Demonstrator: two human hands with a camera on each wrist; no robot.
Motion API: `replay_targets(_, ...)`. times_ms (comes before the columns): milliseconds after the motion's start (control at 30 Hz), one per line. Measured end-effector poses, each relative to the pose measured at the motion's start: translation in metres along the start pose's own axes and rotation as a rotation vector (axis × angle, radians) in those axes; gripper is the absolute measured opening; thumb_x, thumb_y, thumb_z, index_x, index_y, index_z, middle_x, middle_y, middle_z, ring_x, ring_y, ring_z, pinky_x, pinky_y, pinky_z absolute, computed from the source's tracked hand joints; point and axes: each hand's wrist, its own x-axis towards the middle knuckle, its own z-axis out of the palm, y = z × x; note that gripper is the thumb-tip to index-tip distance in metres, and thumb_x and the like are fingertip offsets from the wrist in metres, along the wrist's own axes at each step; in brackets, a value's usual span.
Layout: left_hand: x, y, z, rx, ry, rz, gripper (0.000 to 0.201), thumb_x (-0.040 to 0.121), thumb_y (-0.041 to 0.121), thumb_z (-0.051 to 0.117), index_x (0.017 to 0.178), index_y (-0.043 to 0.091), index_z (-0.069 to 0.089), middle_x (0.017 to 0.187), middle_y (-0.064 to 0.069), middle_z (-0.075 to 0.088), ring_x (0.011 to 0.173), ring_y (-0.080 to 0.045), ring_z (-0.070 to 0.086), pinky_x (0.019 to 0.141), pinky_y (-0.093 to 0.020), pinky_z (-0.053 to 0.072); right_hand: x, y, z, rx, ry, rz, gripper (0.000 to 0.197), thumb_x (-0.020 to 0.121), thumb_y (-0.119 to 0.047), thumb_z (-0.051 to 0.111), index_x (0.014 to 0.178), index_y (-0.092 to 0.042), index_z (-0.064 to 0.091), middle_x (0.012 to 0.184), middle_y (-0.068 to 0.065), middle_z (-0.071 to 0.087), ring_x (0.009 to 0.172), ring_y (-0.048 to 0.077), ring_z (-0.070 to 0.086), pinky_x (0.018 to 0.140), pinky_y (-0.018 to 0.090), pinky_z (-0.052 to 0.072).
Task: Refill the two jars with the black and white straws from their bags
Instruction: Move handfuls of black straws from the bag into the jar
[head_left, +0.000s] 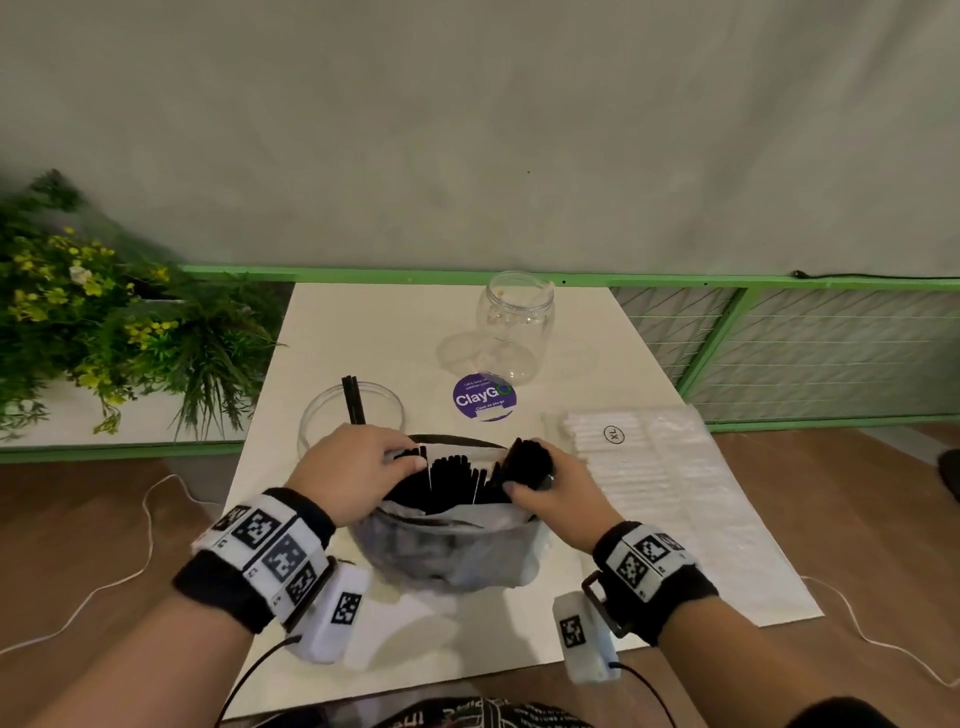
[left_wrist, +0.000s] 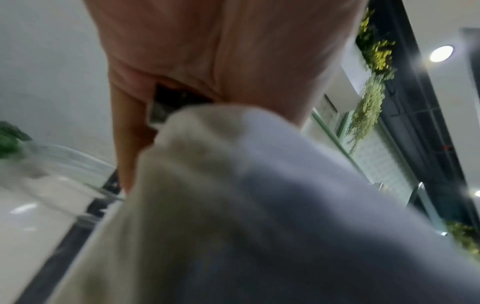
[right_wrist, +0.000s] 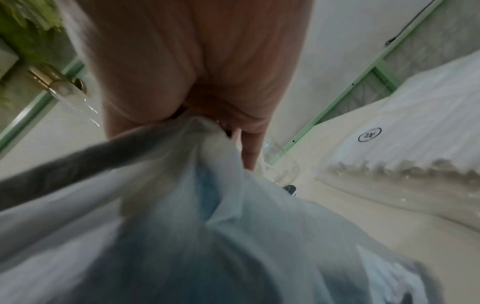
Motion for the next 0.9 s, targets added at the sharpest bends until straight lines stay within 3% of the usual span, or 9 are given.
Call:
replay_targets(100,-0.008,0.000,-0.002,0.075,-0.013,-0.037,0.032,0.090,0.053,0.048,0.097,0.031,0.069,0.096,0.008,0.069,0.090,-0.015,0.061,0.075,-0.031,0.048,0.002,0.004,0.000,-0.076,-0.042,0.020,0.018,0.078,-0.016,0.067,0.094,-0.010,0.065,0.086,0.002,0.069,0.079,0.009,0.061,0.076,0.026,0.049)
replay_targets(167,-0.016,0.010,-0.005,0.187,0.084,-0.007,0.039,0.090,0.059,0.039,0.101,0.033,0.066,0.103,0.009,0.067,0.093,-0.014,0.059,0.074,-0.030,0.047,0.004,0.006,0.000,-0.098,-0.045,0.024,0.019,0.078,-0.019,0.066,0.096,-0.011,0.065,0.090,0.005,0.070,0.085,0.015,0.063,0.081,0.033,0.050)
replay_targets(233,-0.026,0.022,-0.004,0.273,0.174,0.056,0.055,0.085,0.072,0.030,0.115,0.035,0.058,0.117,0.011,0.059,0.106,-0.015,0.054,0.081,-0.030,0.045,0.004,0.007,0.001,-0.107,-0.045,0.027,0.018,0.082,-0.016,0.066,0.099,-0.012,0.064,0.093,0.004,0.070,0.091,0.017,0.063,0.086,0.036,0.049)
replay_targets(300,-0.036,0.033,0.002,0.309,0.105,0.091,0.080,0.071,0.085,0.024,0.131,0.037,0.044,0.131,0.014,0.048,0.119,-0.016,0.044,0.092,-0.031,0.042,0.004,0.006,0.001,-0.112,-0.058,0.031,0.025,0.082,-0.019,0.064,0.107,-0.015,0.062,0.100,0.001,0.069,0.097,0.014,0.063,0.089,0.031,0.049)
replay_targets(367,-0.041,0.034,0.013,0.345,-0.003,0.097,0.093,0.062,0.088,0.032,0.140,0.038,0.028,0.139,0.015,0.040,0.126,-0.017,0.039,0.098,-0.032,0.041,0.000,0.003,0.000,-0.149,-0.088,0.007,0.032,0.085,-0.014,0.063,0.115,-0.022,0.055,0.108,-0.005,0.065,0.101,0.005,0.059,0.089,0.018,0.043)
replay_targets(433,-0.040,0.026,0.027,0.353,-0.013,0.089,0.094,0.063,0.082,0.041,0.143,0.037,0.022,0.140,0.013,0.039,0.125,-0.019,0.043,0.098,-0.034,0.044,-0.006,0.002,-0.002,-0.281,-0.066,-0.104,0.046,0.086,-0.013,0.062,0.127,-0.026,0.045,0.120,-0.008,0.056,0.109,0.003,0.050,0.093,0.011,0.034)
replay_targets(600,-0.031,0.016,0.042,0.309,0.067,0.148,0.078,0.071,0.068,0.050,0.138,0.030,0.037,0.123,0.005,0.059,0.104,-0.023,0.060,0.085,-0.038,0.053,-0.016,-0.006,0.001,-0.584,0.049,-0.378,0.077,0.076,-0.040,0.056,0.145,-0.022,0.030,0.145,-0.003,0.034,0.134,0.013,0.028,0.112,0.026,0.021)
replay_targets(767,-0.025,0.022,0.041,0.309,0.037,0.152,0.085,0.064,0.074,0.028,0.136,0.029,0.039,0.117,0.005,0.062,0.100,-0.022,0.061,0.080,-0.036,0.051,-0.001,-0.019,0.016,-0.508,-0.042,-0.383,0.084,0.071,-0.043,0.060,0.146,-0.027,0.026,0.150,-0.002,0.027,0.135,0.019,0.028,0.111,0.030,0.024)
replay_targets(900,-0.021,0.017,0.040,0.243,0.030,0.131,0.071,0.071,0.069,0.047,0.131,0.031,0.041,0.110,0.005,0.064,0.096,-0.020,0.062,0.079,-0.036,0.051,0.007,-0.018,0.025,-0.532,-0.019,-0.381,0.074,0.072,-0.048,0.060,0.141,-0.031,0.037,0.146,-0.005,0.032,0.130,0.019,0.031,0.108,0.032,0.030)
